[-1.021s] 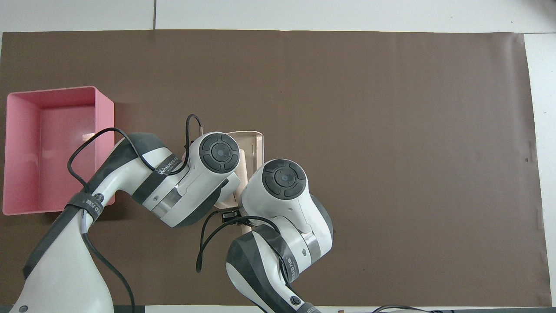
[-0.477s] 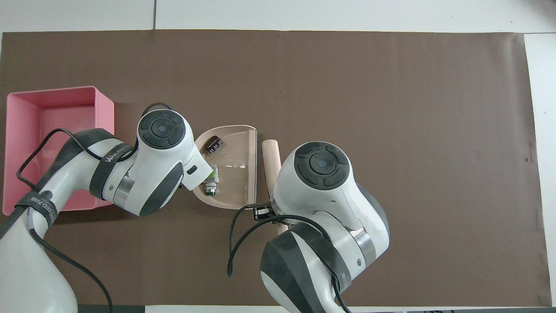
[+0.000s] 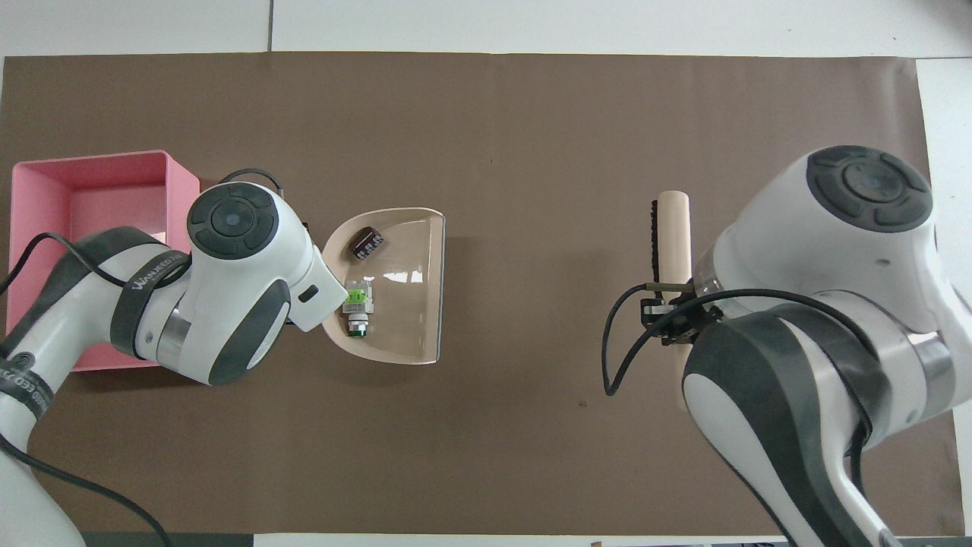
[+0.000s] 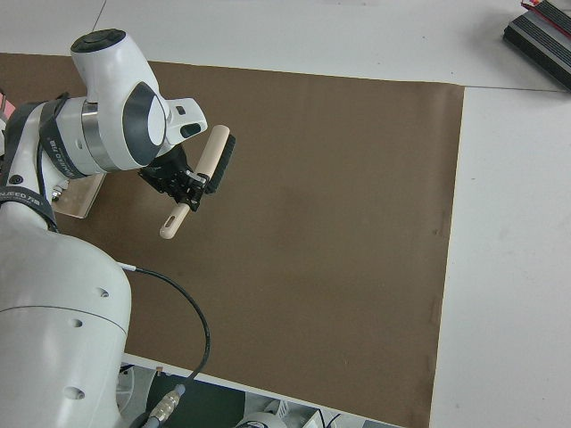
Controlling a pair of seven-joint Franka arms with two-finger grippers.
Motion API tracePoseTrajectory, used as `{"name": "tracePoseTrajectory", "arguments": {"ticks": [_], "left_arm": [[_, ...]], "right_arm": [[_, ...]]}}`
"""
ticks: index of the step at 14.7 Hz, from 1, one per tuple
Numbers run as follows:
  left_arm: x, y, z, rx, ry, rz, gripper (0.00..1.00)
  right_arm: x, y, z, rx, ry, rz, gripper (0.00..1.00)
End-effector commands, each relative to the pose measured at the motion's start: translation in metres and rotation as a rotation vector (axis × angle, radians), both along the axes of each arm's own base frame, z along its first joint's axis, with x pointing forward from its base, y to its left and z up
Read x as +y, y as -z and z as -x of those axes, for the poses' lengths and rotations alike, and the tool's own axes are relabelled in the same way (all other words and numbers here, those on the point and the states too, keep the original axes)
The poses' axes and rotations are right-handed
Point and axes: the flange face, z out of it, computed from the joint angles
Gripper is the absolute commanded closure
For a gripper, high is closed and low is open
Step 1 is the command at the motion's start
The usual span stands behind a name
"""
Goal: Clean e-waste and dump in bin
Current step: 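Lift the dustpan over the bin while the right gripper returns the brush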
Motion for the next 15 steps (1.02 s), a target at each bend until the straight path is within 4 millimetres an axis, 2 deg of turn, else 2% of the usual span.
{"name": "tracePoseTrajectory", "arguments": {"ticks": [1, 3, 5, 7, 9, 11, 13, 15], "left_arm": [[0.07, -0.035, -0.003, -0.008, -0.073, 0.018, 1.0], [0.12, -0.052, -0.015, -0.027, -0.066, 0.028, 1.0], [0.159, -0.079, -0.029, -0.068, -0.067, 0.035, 1.0], [0.218, -0.097, -0.039, -0.11, -0.118, 0.035, 1.0], [0.253, -0.114, -0.047, -0.142, -0.151, 0.029, 1.0], [0.286, -0.116, -0.053, -0.148, -0.163, 0.008, 1.0], [0.318, -0.118, -0.051, -0.163, -0.165, -0.09, 1.0], [0.353, -0.119, -0.046, -0.179, -0.191, -0.148, 1.0]], "right_arm": [[-0.067, 0.025, 0.005, 0.007, -0.056, 0.017, 1.0], [-0.125, 0.047, 0.005, -0.012, -0.083, 0.018, 1.0], [-0.164, 0.074, 0.01, -0.028, -0.067, 0.02, 1.0], [-0.2, 0.097, 0.018, -0.066, -0.094, 0.016, 1.0], [-0.215, 0.112, 0.026, -0.101, -0.097, 0.013, 1.0], [-0.227, 0.125, 0.035, -0.094, -0.116, 0.002, 0.99], [-0.237, 0.141, 0.043, -0.119, -0.125, 0.0, 0.99], [-0.238, 0.151, 0.05, -0.109, -0.118, -0.003, 0.98]]}}
